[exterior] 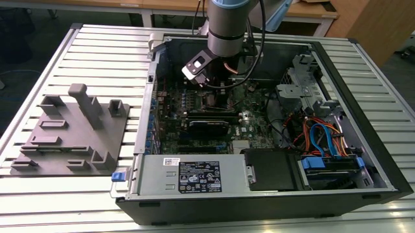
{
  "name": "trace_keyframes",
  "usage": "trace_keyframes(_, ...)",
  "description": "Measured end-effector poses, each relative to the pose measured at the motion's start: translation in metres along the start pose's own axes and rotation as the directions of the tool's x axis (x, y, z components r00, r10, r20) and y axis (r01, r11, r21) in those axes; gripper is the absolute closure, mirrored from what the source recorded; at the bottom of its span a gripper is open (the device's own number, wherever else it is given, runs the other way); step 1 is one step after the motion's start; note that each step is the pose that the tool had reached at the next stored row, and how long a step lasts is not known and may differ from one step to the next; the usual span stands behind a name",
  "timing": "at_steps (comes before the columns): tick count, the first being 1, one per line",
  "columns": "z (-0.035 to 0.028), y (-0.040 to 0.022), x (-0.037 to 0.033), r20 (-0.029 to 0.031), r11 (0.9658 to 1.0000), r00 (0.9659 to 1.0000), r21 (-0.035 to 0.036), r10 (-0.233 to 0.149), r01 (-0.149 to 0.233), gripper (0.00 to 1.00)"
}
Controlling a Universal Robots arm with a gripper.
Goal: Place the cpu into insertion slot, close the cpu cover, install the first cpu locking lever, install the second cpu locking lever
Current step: 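Place the cpu into insertion slot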
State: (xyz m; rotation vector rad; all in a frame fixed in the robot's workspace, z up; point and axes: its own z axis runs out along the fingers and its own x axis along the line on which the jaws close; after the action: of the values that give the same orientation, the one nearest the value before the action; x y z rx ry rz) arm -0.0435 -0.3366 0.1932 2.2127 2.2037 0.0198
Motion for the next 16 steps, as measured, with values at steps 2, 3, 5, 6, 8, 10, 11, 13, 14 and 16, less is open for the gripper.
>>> trace_keyframes(2, 0.0002, 0.0, 0.0, 0.0001, 1.0, 1.0, 0.0, 0.001, -0.001, 0.46)
trace_keyframes(3, 0.0002, 0.0, 0.0, 0.0001, 1.0, 1.0, 0.0, 0.001, -0.001, 0.46)
trace_keyframes(5, 0.0002, 0.0, 0.0, 0.0001, 1.0, 1.0, 0.0, 0.001, -0.001, 0.46)
trace_keyframes(6, 0.0003, 0.0, 0.0, 0.0001, 1.0, 1.0, 0.0, 0.001, -0.001, 0.46)
trace_keyframes(8, 0.0003, 0.0, 0.0, 0.0001, 1.0, 1.0, 0.0001, 0.001, -0.001, 0.46)
trace_keyframes(10, 0.0003, 0.0, 0.0, 0.0001, 1.0, 1.0, 0.0001, 0.001, -0.001, 0.46)
trace_keyframes(11, 0.0003, 0.0, 0.0, 0.0001, 1.0, 1.0, 0.0001, 0.001, -0.001, 0.46)
trace_keyframes(13, 0.0004, 0.0, 0.0, 0.0001, 1.0, 1.0, 0.0, 0.001, -0.001, 0.45)
trace_keyframes(14, 0.0004, 0.0, 0.0, 0.0, 1.0, 1.0, 0.0, 0.001, -0.001, 0.45)
trace_keyframes(16, 0.0006, 0.0, 0.0, 0.0, 1.0, 1.0, 0.0, 0.001, -0.001, 0.38)
